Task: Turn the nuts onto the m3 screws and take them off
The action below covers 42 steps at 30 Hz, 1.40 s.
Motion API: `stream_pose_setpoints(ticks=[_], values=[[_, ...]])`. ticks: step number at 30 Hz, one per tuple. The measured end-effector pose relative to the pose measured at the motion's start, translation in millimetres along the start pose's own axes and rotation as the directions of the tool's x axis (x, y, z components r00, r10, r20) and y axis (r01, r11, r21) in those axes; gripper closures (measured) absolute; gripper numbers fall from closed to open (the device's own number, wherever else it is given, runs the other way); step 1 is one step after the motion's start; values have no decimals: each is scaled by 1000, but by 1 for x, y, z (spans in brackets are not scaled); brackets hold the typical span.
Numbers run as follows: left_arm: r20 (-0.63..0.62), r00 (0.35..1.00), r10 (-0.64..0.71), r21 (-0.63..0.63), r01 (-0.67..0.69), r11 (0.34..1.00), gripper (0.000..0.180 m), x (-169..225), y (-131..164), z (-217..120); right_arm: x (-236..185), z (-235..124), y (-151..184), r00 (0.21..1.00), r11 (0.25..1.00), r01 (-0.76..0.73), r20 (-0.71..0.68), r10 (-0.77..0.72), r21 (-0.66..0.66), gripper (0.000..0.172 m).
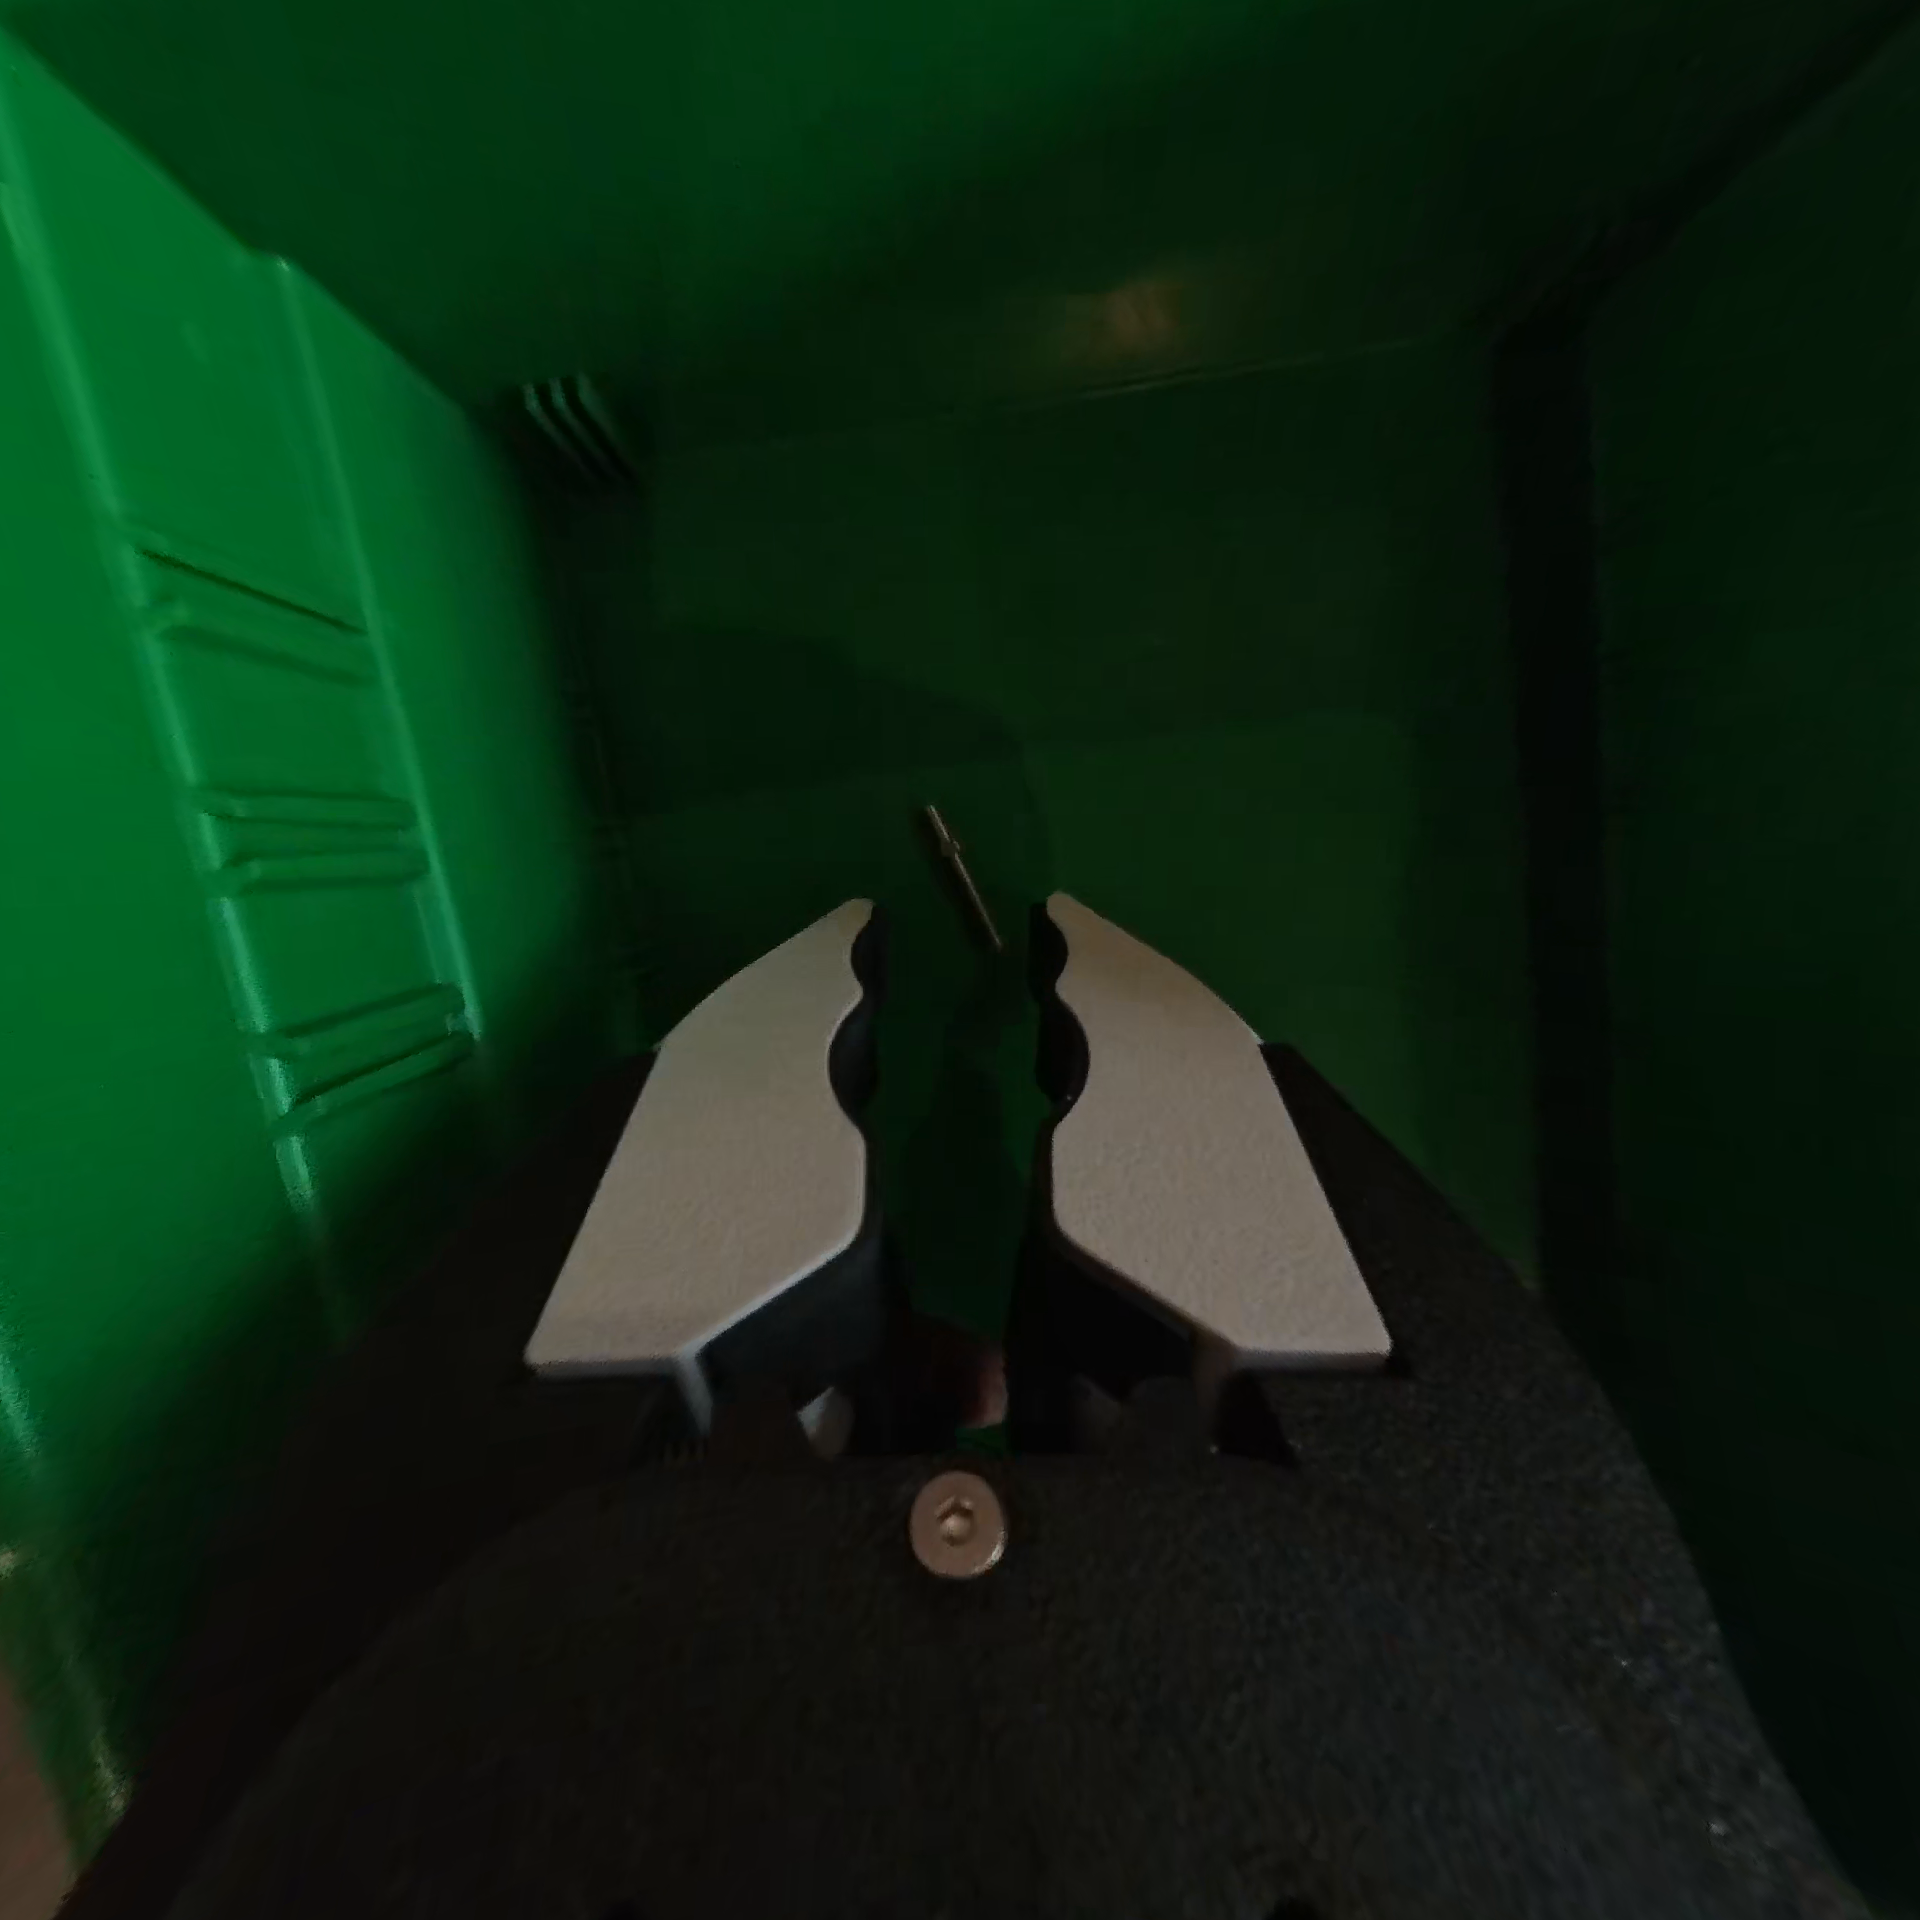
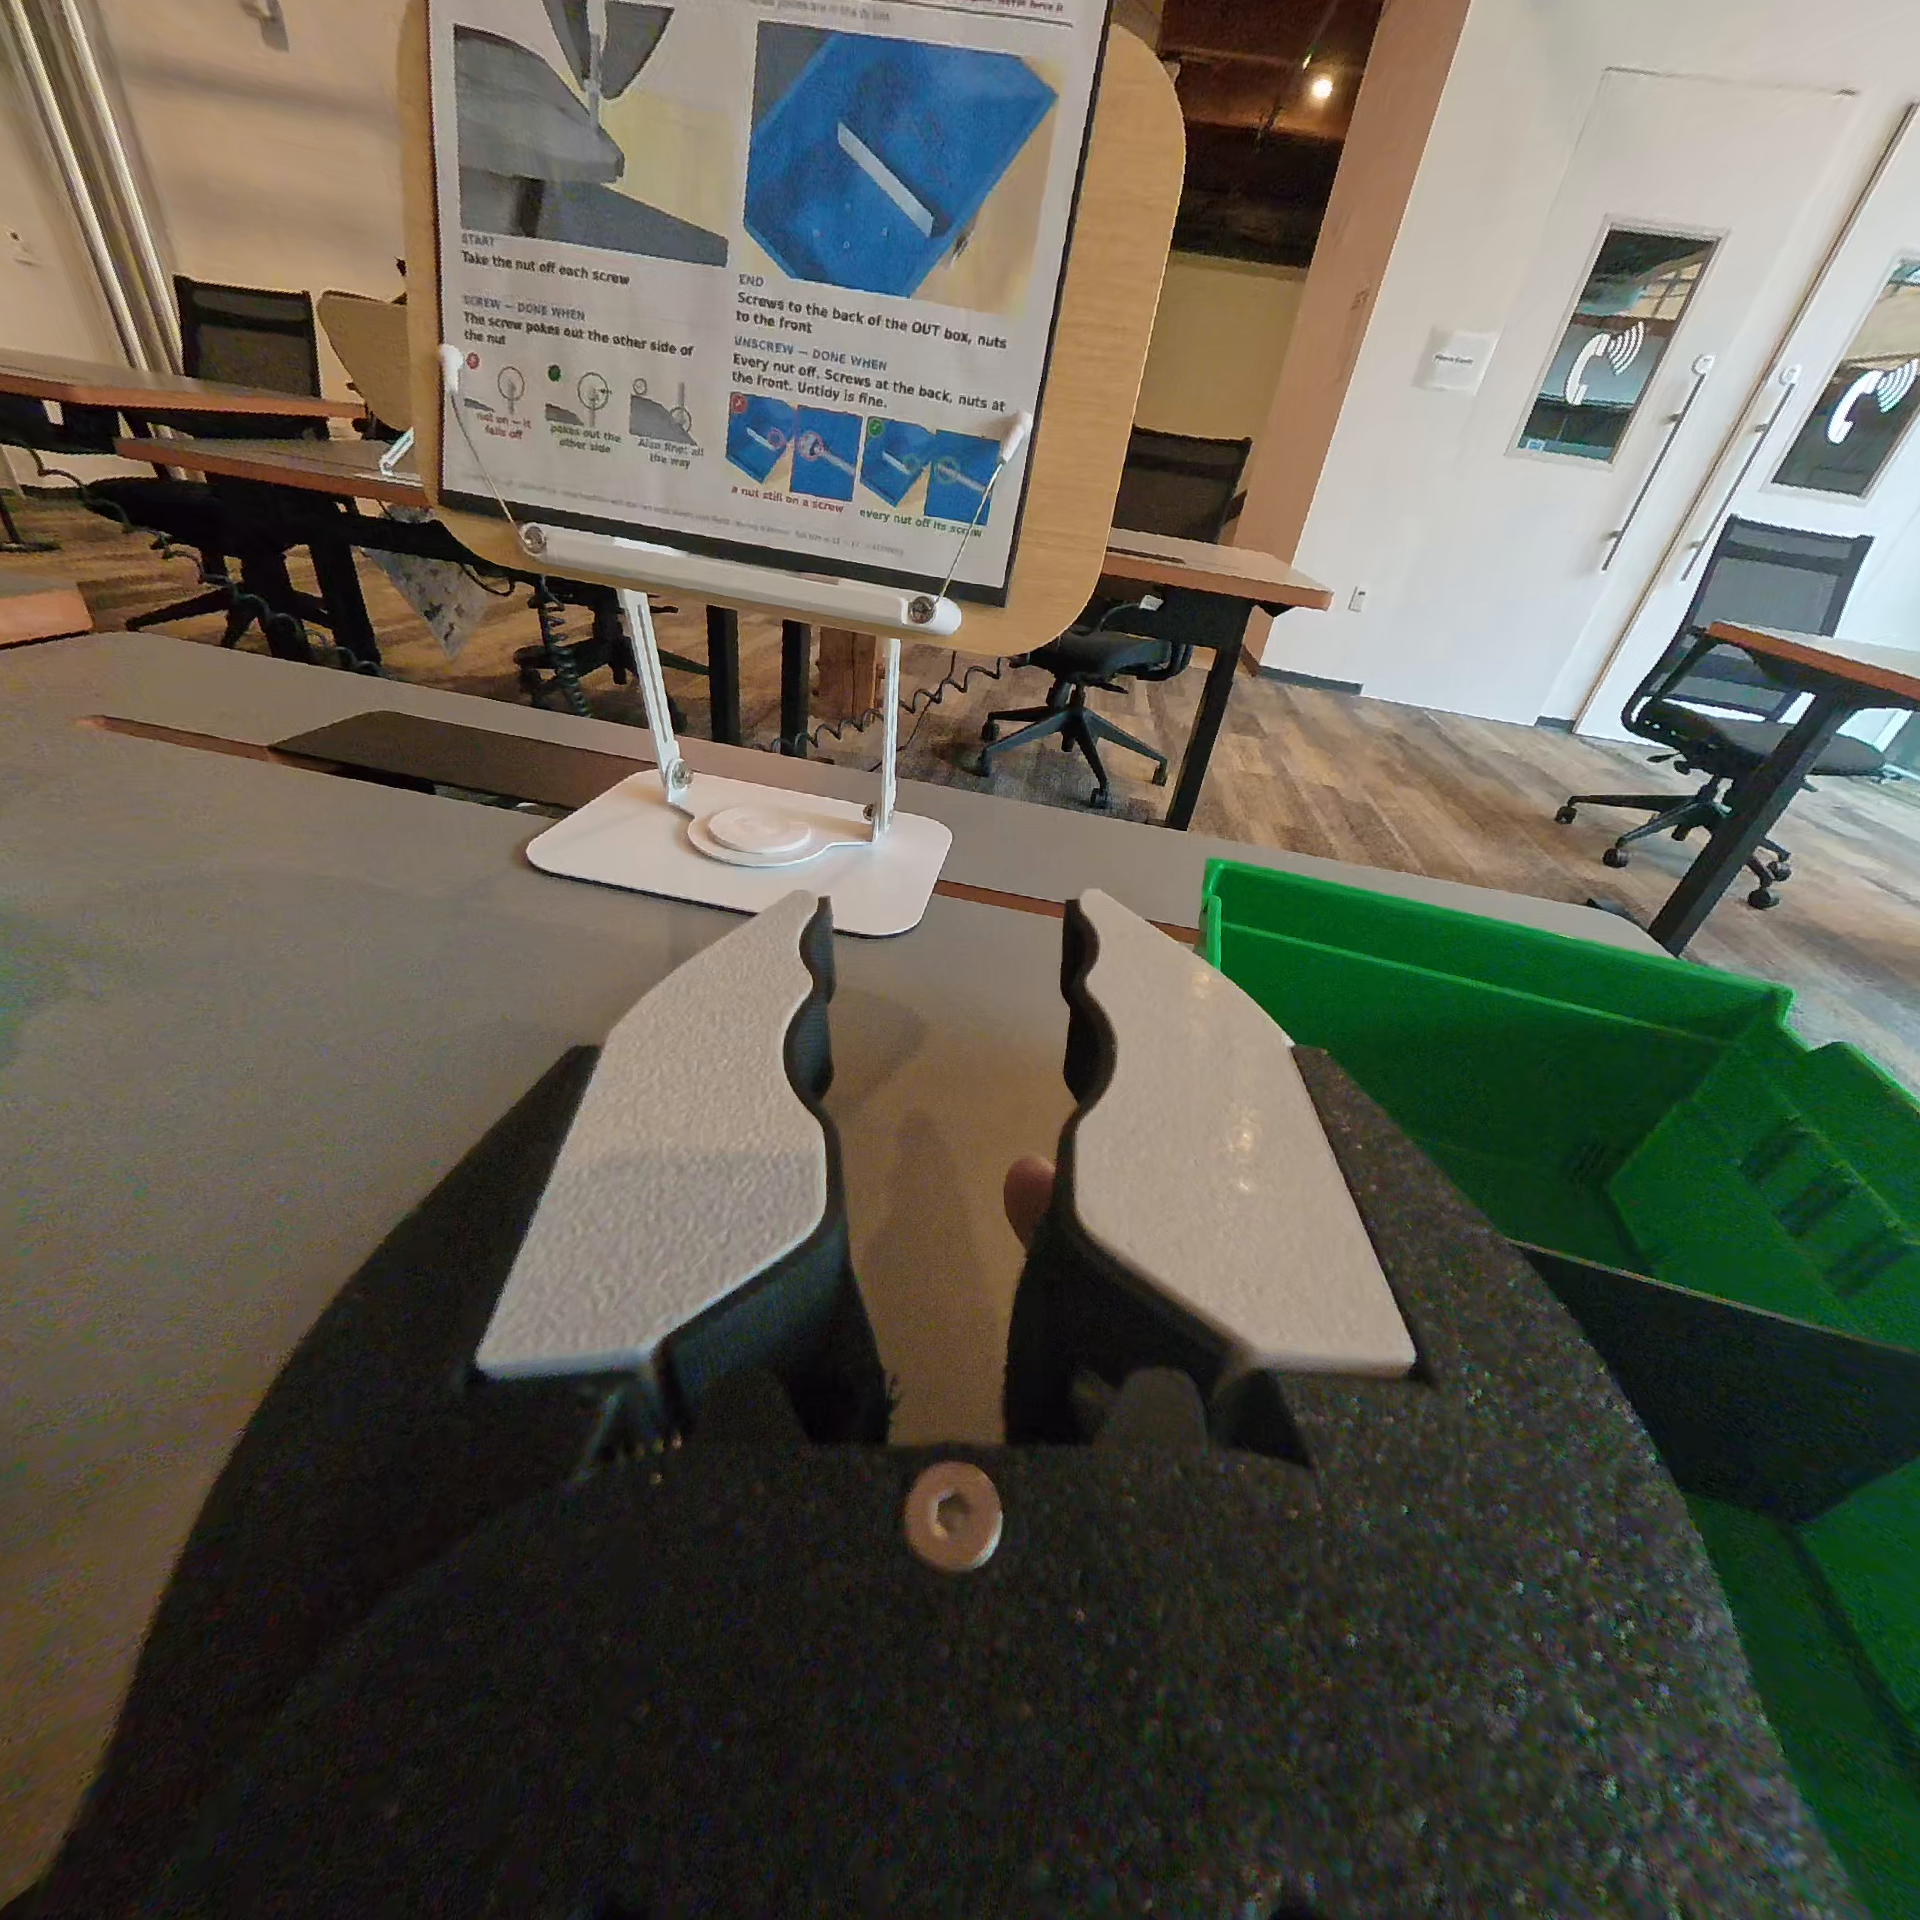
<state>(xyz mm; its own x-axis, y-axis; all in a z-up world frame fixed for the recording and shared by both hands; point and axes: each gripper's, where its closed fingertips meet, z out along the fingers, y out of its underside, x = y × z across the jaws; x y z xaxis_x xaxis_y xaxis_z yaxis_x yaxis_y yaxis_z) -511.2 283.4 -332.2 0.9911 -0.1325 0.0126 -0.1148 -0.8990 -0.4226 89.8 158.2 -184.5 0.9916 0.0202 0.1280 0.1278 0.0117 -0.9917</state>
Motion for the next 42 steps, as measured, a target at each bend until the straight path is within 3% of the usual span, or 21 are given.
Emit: stream_pose_setpoints(ticks=[8,14,22,26,30,36,39,42], values=[[30,999,20,-23,-20,1000,158,0,0,3,0,0,0,1000,1000,4,-2,-4,0,130],[36,998,58,-27,-57,998,177,10,0,4,1,0,0,1000,1000,5,-3,-5,1,130],[63,996,67,43,-70,997,179,6,0,2,0,-1,0,1000,1000,1,2,-1,4,130],[25,995,100,213,-103,972,179,21,-18,-19,-4,1,1,1000,1000,21,12,-21,0,130],[-77,975,207,486,-144,862,179,69,-55,-72,-11,3,2,999,999,39,37,-39,-4,131],[-215,835,507,802,-145,580,179,190,-81,-165,-24,5,-9,994,997,75,74,-76,10,132],[-301,689,660,888,-50,457,179,256,-67,-202,-43,3,-26,985,996,81,150,-86,42,134],[-390,504,771,908,70,413,179,312,-41,-220,-78,2,-46,944,996,59,319,-79,71,136]])
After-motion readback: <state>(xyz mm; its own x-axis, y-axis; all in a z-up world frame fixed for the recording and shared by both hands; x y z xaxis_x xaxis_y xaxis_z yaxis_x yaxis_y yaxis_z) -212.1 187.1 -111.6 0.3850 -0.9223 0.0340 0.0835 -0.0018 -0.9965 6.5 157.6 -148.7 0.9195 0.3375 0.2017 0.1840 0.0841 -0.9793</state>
